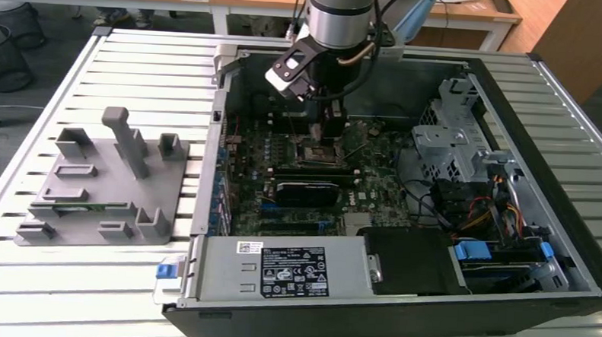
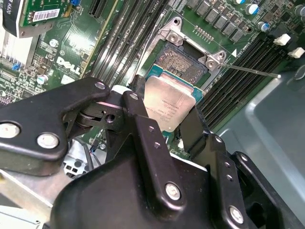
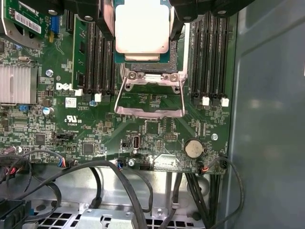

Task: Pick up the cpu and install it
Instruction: 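Place the cpu into insertion slot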

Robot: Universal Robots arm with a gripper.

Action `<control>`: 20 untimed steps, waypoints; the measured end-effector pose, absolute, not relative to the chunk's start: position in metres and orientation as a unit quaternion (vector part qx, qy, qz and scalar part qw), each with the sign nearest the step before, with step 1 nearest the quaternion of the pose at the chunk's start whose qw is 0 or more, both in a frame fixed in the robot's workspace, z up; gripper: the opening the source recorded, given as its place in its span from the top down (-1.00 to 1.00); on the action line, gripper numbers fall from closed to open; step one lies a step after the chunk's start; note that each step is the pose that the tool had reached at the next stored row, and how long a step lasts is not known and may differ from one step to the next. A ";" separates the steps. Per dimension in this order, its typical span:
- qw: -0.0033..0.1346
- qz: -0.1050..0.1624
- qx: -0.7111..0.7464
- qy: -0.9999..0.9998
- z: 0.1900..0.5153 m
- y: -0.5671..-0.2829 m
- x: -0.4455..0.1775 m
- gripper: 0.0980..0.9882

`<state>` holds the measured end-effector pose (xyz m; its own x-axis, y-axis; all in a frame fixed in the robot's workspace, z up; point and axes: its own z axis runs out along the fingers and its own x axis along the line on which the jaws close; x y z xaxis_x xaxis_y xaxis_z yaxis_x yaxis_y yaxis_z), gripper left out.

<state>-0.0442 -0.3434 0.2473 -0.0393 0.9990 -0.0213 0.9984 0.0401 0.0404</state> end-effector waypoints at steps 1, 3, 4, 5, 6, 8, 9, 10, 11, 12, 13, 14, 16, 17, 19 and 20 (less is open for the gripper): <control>0.022 0.007 0.693 0.721 0.247 -0.343 -0.044 0.00; 0.022 0.007 0.693 0.721 0.246 -0.343 -0.045 0.00; 0.022 0.007 0.693 0.721 0.245 -0.343 -0.045 0.00; 0.022 0.007 0.693 0.721 0.245 -0.343 -0.045 0.00; 0.022 0.007 0.693 0.721 0.244 -0.343 -0.045 0.00; 0.022 0.007 0.693 0.721 0.244 -0.343 -0.045 0.00; 0.022 0.007 0.693 0.721 0.243 -0.343 -0.046 0.00; 0.022 0.007 0.693 0.721 0.243 -0.343 -0.046 0.00; 0.022 0.007 0.693 0.721 0.242 -0.343 -0.046 0.00; 0.022 0.007 0.693 0.721 0.242 -0.343 -0.047 0.00; 0.022 0.007 0.693 0.721 0.241 -0.343 -0.047 0.00; 0.022 0.007 0.693 0.721 0.241 -0.343 -0.048 0.00; 0.022 0.007 0.693 0.721 0.238 -0.343 -0.048 0.00; 0.022 0.007 0.693 0.721 0.236 -0.343 -0.048 0.00; 0.022 0.007 0.693 0.721 0.233 -0.342 -0.048 0.00; 0.022 0.007 0.693 0.721 0.231 -0.342 -0.048 0.00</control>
